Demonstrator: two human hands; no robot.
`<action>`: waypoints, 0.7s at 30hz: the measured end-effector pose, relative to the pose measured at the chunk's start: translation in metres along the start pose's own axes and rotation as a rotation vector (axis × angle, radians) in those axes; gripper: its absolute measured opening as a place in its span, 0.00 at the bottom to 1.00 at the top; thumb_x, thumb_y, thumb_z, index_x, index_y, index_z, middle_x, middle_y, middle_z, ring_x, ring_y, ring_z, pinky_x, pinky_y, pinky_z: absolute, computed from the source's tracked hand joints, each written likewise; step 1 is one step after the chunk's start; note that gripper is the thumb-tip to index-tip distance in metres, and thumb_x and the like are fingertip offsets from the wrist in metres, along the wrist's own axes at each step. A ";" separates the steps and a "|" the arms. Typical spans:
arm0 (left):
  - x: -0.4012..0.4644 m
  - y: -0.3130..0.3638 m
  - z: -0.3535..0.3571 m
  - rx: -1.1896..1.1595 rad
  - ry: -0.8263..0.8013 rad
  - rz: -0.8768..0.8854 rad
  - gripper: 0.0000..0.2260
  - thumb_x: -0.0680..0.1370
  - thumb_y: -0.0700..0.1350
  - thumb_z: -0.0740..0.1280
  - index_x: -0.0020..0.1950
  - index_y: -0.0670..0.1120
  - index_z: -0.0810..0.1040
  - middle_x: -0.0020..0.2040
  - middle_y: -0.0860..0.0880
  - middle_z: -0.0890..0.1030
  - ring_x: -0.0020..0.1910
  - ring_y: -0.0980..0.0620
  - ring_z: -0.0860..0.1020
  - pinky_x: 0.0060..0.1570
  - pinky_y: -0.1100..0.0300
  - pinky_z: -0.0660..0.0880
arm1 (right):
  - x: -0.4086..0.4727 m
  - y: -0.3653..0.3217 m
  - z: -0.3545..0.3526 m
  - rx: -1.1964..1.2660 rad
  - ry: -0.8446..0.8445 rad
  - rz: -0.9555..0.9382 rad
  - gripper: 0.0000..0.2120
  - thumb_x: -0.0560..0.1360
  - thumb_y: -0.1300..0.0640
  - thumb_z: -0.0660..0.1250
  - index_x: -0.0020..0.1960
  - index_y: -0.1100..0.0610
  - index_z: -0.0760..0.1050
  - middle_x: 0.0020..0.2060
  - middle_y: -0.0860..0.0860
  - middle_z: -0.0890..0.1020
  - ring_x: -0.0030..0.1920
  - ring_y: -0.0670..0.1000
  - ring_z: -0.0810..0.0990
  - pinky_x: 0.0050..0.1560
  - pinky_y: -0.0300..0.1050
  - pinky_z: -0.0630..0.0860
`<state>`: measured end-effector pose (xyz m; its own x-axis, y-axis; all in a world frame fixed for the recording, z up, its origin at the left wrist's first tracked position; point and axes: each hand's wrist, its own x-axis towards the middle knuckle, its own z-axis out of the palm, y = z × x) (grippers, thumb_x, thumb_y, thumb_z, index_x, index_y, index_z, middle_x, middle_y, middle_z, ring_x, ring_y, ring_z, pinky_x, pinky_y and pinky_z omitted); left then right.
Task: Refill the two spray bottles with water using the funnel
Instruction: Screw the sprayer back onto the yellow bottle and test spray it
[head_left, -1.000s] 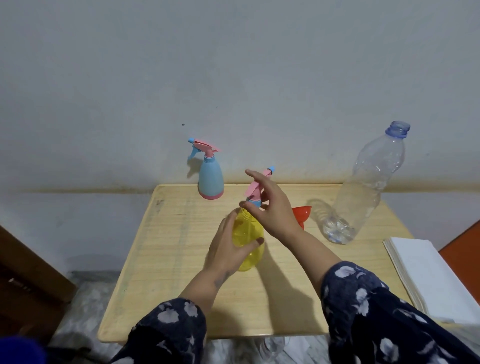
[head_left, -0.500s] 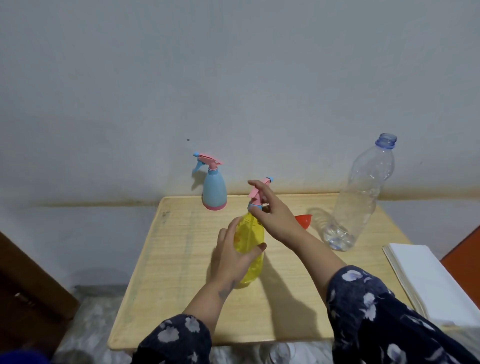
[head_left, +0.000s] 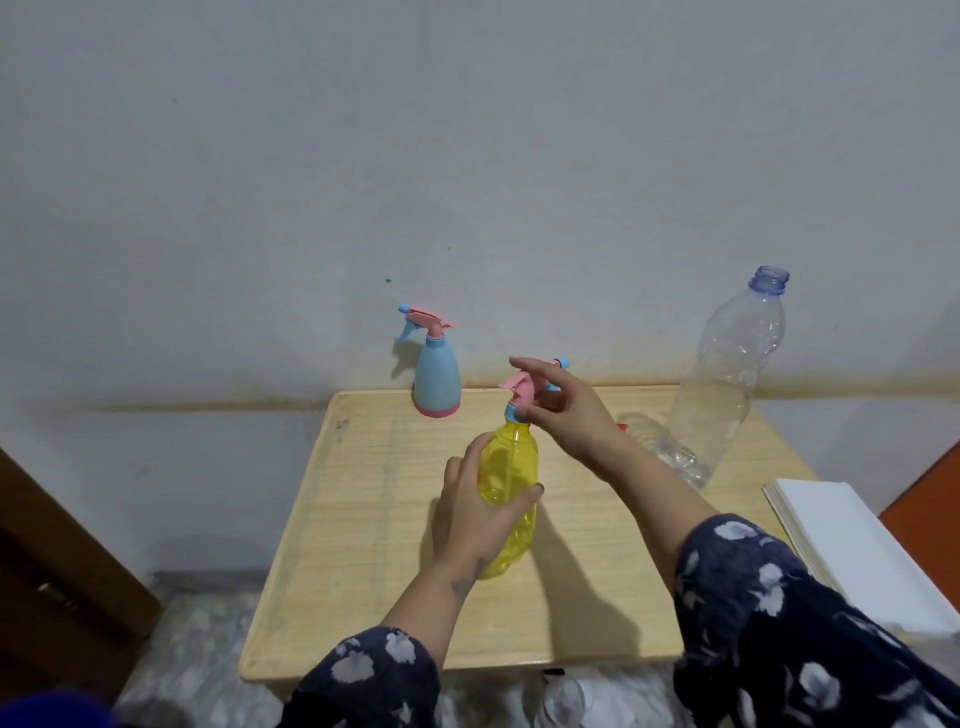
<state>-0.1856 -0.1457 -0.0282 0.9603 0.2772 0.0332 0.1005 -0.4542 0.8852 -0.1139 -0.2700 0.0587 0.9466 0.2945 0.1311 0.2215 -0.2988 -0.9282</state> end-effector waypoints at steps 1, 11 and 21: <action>-0.001 0.000 0.000 0.002 0.002 0.004 0.34 0.66 0.64 0.73 0.68 0.69 0.61 0.58 0.61 0.68 0.55 0.55 0.73 0.49 0.54 0.75 | -0.001 0.000 0.000 -0.035 0.046 -0.009 0.24 0.69 0.63 0.73 0.58 0.40 0.76 0.44 0.52 0.81 0.42 0.48 0.78 0.55 0.47 0.78; -0.006 0.011 -0.004 0.027 0.046 -0.017 0.35 0.66 0.65 0.72 0.69 0.68 0.60 0.57 0.59 0.68 0.55 0.53 0.76 0.48 0.52 0.77 | -0.010 -0.011 0.020 -0.019 0.083 0.013 0.24 0.75 0.63 0.63 0.65 0.40 0.69 0.45 0.53 0.80 0.44 0.50 0.77 0.52 0.48 0.75; -0.016 0.007 -0.001 0.098 0.097 -0.034 0.33 0.67 0.64 0.71 0.68 0.67 0.59 0.55 0.56 0.68 0.56 0.50 0.75 0.44 0.55 0.75 | -0.020 -0.020 0.037 -0.153 0.316 0.055 0.23 0.70 0.62 0.72 0.61 0.44 0.76 0.41 0.52 0.82 0.43 0.51 0.81 0.46 0.42 0.76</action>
<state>-0.2008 -0.1526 -0.0215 0.9268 0.3718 0.0528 0.1617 -0.5221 0.8374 -0.1462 -0.2364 0.0615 0.9785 -0.0145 0.2057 0.1778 -0.4462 -0.8771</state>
